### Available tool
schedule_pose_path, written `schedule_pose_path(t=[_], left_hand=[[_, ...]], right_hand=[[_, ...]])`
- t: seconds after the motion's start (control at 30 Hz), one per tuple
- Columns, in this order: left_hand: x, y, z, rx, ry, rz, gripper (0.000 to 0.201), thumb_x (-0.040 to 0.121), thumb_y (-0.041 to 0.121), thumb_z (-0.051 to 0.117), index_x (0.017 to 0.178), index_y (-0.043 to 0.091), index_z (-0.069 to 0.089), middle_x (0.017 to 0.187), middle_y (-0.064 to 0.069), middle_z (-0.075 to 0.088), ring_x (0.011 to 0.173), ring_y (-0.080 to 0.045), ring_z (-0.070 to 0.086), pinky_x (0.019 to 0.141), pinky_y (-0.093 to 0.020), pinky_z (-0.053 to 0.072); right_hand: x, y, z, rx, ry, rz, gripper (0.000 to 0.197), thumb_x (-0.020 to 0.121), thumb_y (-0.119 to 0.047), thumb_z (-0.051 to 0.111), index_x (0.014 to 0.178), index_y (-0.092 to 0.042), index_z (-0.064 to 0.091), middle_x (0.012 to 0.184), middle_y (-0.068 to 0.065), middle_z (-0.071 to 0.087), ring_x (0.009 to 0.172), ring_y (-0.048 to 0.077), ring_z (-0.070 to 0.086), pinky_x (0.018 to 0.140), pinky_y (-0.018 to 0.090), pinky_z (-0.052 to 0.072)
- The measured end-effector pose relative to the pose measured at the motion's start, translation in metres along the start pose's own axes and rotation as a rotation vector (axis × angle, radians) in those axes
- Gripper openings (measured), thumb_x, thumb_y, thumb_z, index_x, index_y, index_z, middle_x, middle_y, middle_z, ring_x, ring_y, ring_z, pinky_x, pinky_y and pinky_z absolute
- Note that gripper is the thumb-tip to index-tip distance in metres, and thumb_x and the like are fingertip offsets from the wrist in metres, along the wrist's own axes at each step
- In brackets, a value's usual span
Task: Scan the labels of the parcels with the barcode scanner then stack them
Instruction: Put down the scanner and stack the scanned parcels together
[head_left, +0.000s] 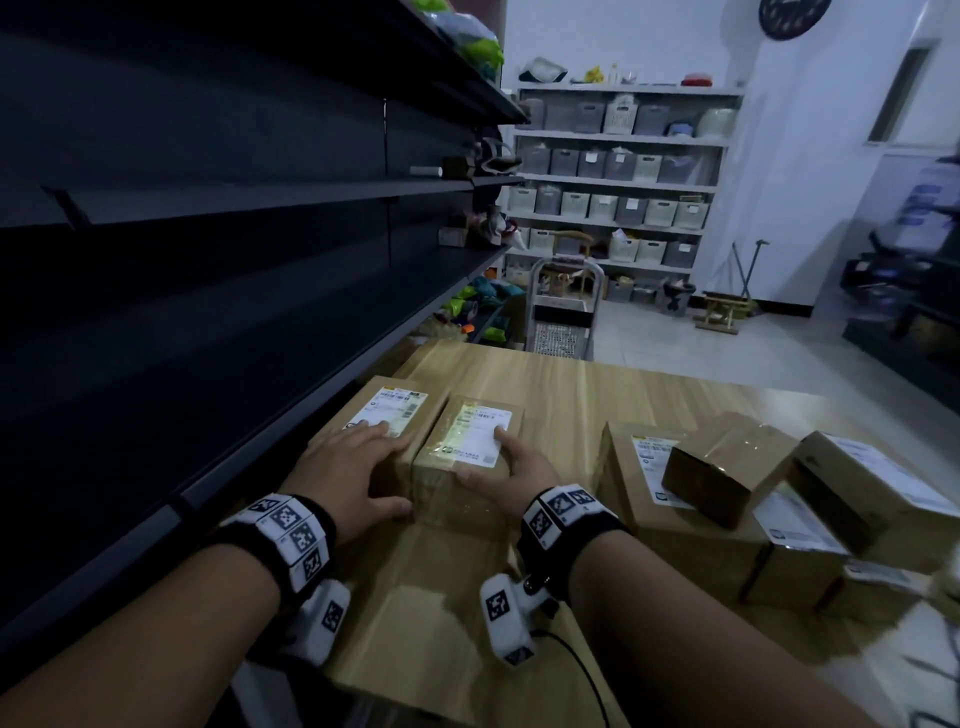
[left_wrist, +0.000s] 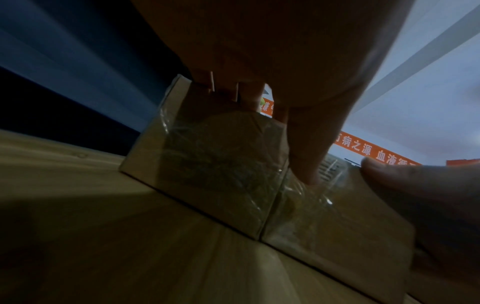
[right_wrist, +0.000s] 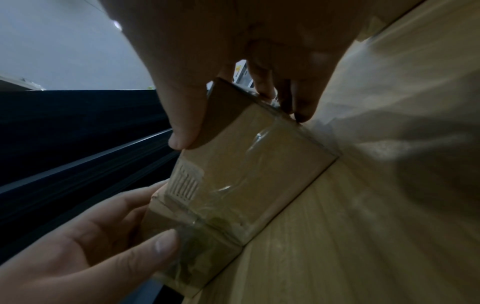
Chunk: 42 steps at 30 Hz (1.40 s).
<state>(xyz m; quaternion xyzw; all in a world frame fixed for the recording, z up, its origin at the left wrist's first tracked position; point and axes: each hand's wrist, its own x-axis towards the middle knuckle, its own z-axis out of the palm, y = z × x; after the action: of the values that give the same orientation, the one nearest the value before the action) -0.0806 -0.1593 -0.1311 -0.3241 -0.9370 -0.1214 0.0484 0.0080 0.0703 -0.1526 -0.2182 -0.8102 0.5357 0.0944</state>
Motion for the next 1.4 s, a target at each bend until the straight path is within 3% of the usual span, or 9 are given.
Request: schedule_pose_path(t=[0.23,0.43,0.63,0.77,0.87,0.97,1.17,1.27,1.4], left_hand=[[0.003,0.000,0.007,0.024,0.019,-0.006,0.099,0.080,0.074,0.078,0.164,0.047,0.034,0.177,0.014,0.029,0.164,-0.015,0.025,0.134,-0.044,0.013],[0.009,-0.007,-0.005,-0.050,-0.033,-0.023,0.099,0.075,0.079,0.078,0.161,0.049,0.040,0.173,0.015,0.036,0.160,-0.015,0.032,0.132,-0.046,0.024],[0.003,0.007,-0.012,-0.124,0.141,0.021,0.078,0.090,0.066,0.074,0.158,0.039,0.049,0.173,0.010,0.039,0.165,-0.016,0.024,0.137,-0.048,0.004],[-0.004,0.054,-0.010,-0.288,0.243,0.080,0.067,0.091,0.058,0.078,0.150,0.033,0.061,0.163,0.007,0.053,0.155,-0.017,0.041,0.131,-0.044,0.030],[-0.005,0.102,-0.007,-0.421,0.266,0.153,0.061,0.091,0.050,0.081,0.146,0.028,0.065,0.154,0.008,0.059,0.142,-0.009,0.048,0.123,-0.036,0.037],[-0.004,0.151,-0.002,-0.572,0.232,0.185,0.062,0.089,0.044,0.085,0.144,0.024,0.065,0.145,0.008,0.062,0.133,-0.007,0.053,0.119,-0.039,0.046],[0.000,0.240,0.000,-0.632,0.079,0.223,0.072,0.095,0.051,0.076,0.158,0.029,0.049,0.158,0.006,0.051,0.145,-0.015,0.050,0.117,-0.032,0.042],[0.010,0.274,-0.001,-0.556,-0.014,0.231,0.080,0.095,0.052,0.076,0.164,0.028,0.043,0.167,0.005,0.043,0.152,-0.018,0.042,0.125,-0.037,0.038],[0.025,0.300,0.005,-0.470,-0.099,0.171,0.086,0.090,0.060,0.078,0.162,0.027,0.045,0.164,0.001,0.047,0.149,-0.023,0.047,0.124,-0.042,0.041]], right_hand=[[0.003,0.004,0.000,-0.016,0.001,-0.018,0.104,0.080,-0.042,0.092,0.166,-0.032,0.033,0.166,0.001,0.046,0.147,0.021,0.050,0.117,0.033,0.046],[-0.011,-0.005,-0.007,0.030,0.056,-0.053,0.113,0.078,-0.050,0.091,0.168,-0.039,0.023,0.168,0.001,0.043,0.151,0.025,0.046,0.119,0.041,0.045],[-0.050,-0.015,-0.034,0.162,0.146,-0.211,0.096,0.081,-0.059,0.084,0.162,-0.039,0.037,0.167,0.000,0.045,0.151,0.021,0.045,0.117,0.043,0.047],[-0.078,-0.016,-0.066,0.333,0.194,-0.233,0.070,0.086,-0.050,0.083,0.148,-0.031,0.058,0.151,-0.002,0.063,0.131,0.010,0.063,0.107,0.036,0.056],[-0.096,-0.015,-0.094,0.500,0.321,-0.207,0.049,0.082,-0.046,0.087,0.125,-0.031,0.069,0.129,0.003,0.075,0.117,0.019,0.074,0.098,0.043,0.062],[-0.116,-0.010,-0.129,0.563,0.498,-0.231,0.028,0.096,-0.031,0.076,0.122,-0.025,0.067,0.116,0.009,0.076,0.104,0.026,0.077,0.087,0.042,0.066],[-0.141,0.022,-0.188,0.662,0.868,-0.131,0.026,0.099,-0.042,0.068,0.118,-0.024,0.065,0.111,0.007,0.075,0.099,0.023,0.074,0.090,0.051,0.064],[-0.144,0.035,-0.200,0.681,0.889,-0.044,0.035,0.103,-0.040,0.065,0.128,-0.015,0.064,0.112,0.004,0.072,0.103,0.021,0.070,0.090,0.045,0.062],[-0.141,0.054,-0.207,0.668,0.810,0.009,0.043,0.104,-0.044,0.061,0.135,-0.014,0.062,0.117,0.002,0.071,0.106,0.017,0.068,0.098,0.047,0.060]])
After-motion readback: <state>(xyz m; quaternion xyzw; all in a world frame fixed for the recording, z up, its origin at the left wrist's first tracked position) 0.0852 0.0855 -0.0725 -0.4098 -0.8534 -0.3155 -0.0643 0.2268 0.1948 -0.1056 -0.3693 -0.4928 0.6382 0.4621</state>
